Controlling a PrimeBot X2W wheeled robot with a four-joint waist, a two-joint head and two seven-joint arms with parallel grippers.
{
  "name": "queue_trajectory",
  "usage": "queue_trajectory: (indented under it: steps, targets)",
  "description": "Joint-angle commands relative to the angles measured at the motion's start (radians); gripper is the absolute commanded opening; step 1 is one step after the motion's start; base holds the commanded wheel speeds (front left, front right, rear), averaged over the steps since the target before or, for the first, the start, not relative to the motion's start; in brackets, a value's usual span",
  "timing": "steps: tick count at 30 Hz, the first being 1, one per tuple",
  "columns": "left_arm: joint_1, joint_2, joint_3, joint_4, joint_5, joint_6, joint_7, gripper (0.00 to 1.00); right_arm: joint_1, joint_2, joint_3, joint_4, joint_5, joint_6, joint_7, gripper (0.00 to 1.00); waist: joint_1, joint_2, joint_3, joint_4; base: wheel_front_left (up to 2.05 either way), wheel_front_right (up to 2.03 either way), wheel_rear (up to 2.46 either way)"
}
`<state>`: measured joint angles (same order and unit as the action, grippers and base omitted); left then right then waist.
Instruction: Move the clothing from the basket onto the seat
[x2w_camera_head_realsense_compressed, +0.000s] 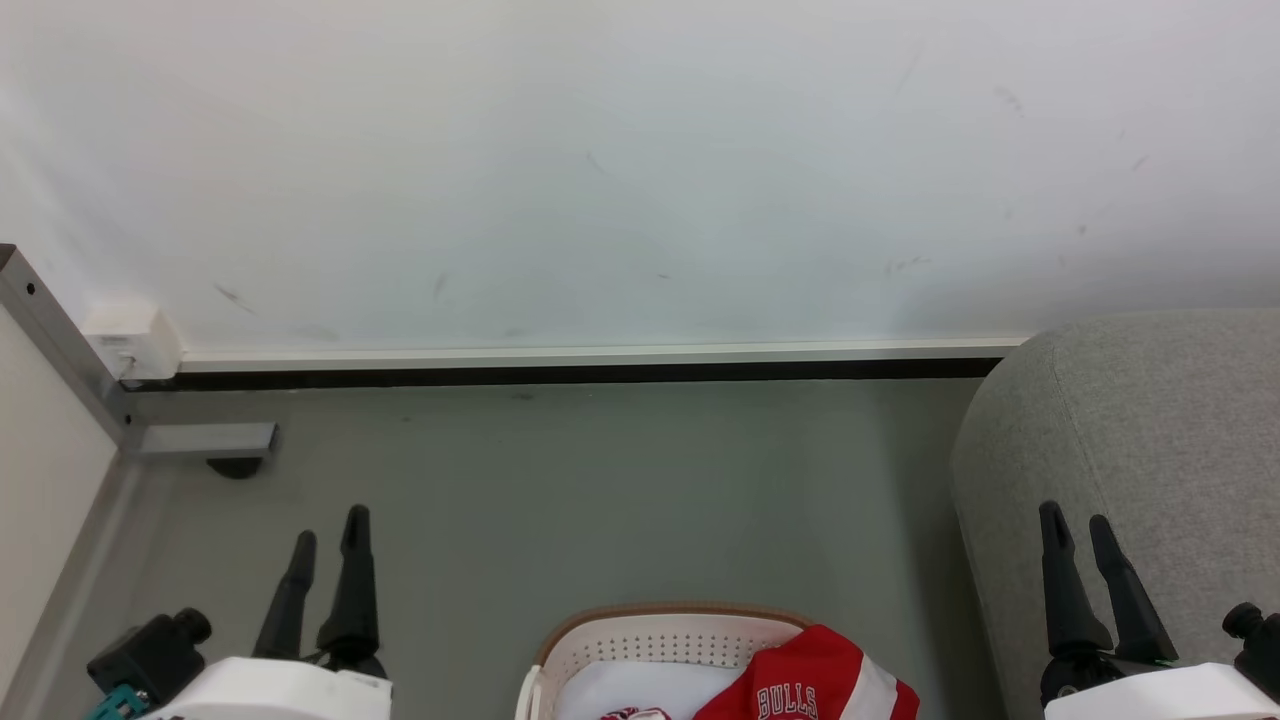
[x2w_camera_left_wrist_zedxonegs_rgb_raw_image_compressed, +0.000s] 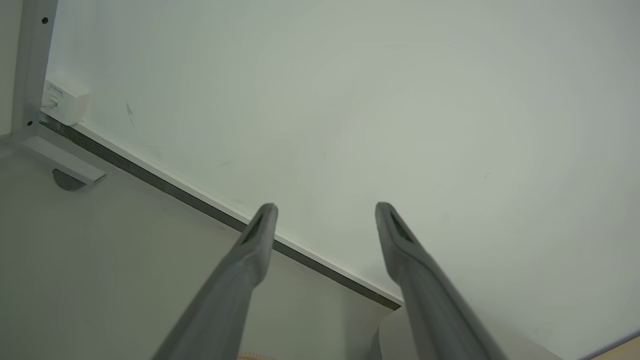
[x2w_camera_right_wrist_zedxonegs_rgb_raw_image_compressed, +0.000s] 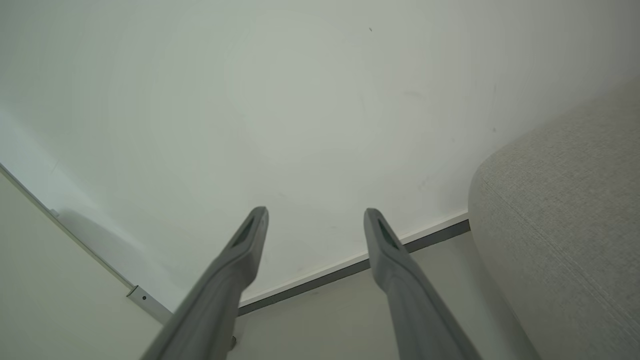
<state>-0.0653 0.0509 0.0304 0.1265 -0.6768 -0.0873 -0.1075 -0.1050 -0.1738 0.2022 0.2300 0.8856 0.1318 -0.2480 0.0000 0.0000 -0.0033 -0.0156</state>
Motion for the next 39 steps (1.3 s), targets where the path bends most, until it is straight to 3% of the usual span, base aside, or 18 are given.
queue_trajectory:
  steps: [1, 13, 39]
  targets:
    - [-0.006, 0.01, 0.0, -0.008, 0.045, -0.003, -0.015, 1.0, -0.027, 0.002, -0.012, -0.006, -0.041, -0.001, -0.007, 1.0, 0.0, 0.0, 0.0, 0.0, 0.0, 0.0, 0.0]
    - [0.005, 0.015, -0.02, 0.007, 0.195, -0.007, -0.047, 1.0, -0.022, 0.03, -0.044, 0.008, -0.208, -0.001, -0.009, 1.0, 0.0, 0.0, -0.006, 0.0, 0.0, 0.0, 0.0]
    - [0.007, 0.015, -0.04, 0.047, 0.43, -0.026, -0.107, 1.0, -0.026, 0.081, -0.081, 0.07, -0.461, -0.002, -0.012, 1.0, 0.0, 0.0, -0.009, 0.001, 0.0, 0.0, 0.0]
